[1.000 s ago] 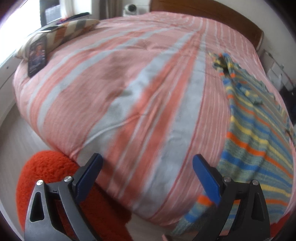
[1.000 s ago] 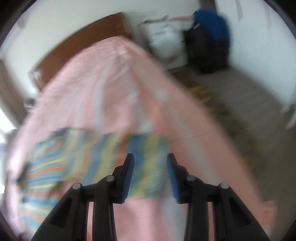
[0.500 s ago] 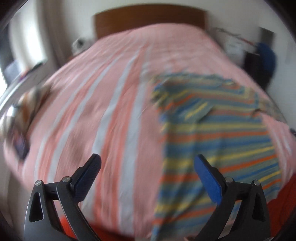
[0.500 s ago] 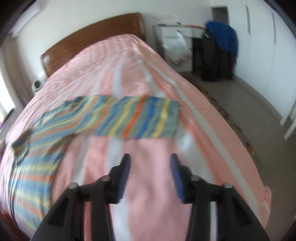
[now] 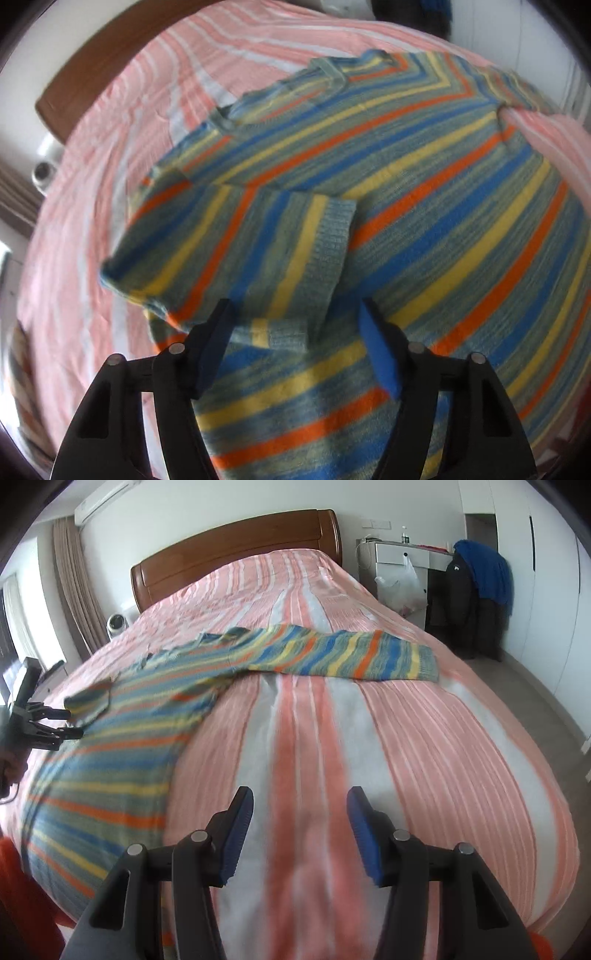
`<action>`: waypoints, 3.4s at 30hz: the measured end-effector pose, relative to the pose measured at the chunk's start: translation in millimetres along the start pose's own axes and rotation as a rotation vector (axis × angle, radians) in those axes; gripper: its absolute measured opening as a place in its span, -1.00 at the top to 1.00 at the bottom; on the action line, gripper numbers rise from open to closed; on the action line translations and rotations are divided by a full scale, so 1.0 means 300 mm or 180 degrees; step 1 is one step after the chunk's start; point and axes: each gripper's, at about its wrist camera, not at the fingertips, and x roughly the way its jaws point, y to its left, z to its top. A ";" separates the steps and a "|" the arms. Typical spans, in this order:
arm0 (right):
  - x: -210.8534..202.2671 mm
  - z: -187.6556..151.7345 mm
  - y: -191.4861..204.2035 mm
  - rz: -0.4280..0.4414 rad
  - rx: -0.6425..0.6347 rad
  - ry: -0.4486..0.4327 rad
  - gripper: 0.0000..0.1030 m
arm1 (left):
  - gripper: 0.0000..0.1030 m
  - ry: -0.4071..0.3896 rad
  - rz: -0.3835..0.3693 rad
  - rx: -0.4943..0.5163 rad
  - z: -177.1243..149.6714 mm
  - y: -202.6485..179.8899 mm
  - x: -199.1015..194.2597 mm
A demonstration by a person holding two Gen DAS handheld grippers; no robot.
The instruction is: Fold small clothes
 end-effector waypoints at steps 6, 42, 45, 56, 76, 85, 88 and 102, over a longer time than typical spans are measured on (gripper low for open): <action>0.005 0.011 -0.033 0.0019 0.0191 -0.0061 -0.02 | 0.90 -0.0043 -0.0080 -0.0632 -0.010 0.126 -0.047; 0.049 -0.007 -0.002 -0.0088 0.0049 0.0011 -0.15 | 0.84 0.0063 0.1070 -0.3889 -0.692 0.931 -0.103; 0.040 -0.005 -0.010 -0.0051 0.0072 -0.0012 -0.15 | 0.12 -0.0082 0.1080 -0.3801 -0.716 0.873 -0.184; -0.033 0.074 -0.021 -0.0227 -0.0051 -0.0555 -0.49 | -0.80 -0.0208 0.0727 -0.2963 -0.711 0.551 -0.164; 0.153 0.027 -0.076 -0.0383 -0.0035 -0.0142 -0.73 | -0.99 -0.0373 0.0950 -0.2768 -0.726 0.503 -0.120; 0.156 0.027 -0.075 -0.0375 -0.0044 -0.0164 -0.76 | -0.99 -0.0284 0.0997 -0.2714 -0.712 0.494 -0.121; 0.155 0.027 -0.077 -0.0356 -0.0030 -0.0179 -0.77 | -0.99 -0.0323 0.0951 -0.2712 -0.721 0.499 -0.120; 0.163 0.027 -0.075 -0.0310 -0.0059 -0.0190 -0.89 | -0.99 -0.0361 0.1040 -0.2636 -0.717 0.487 -0.115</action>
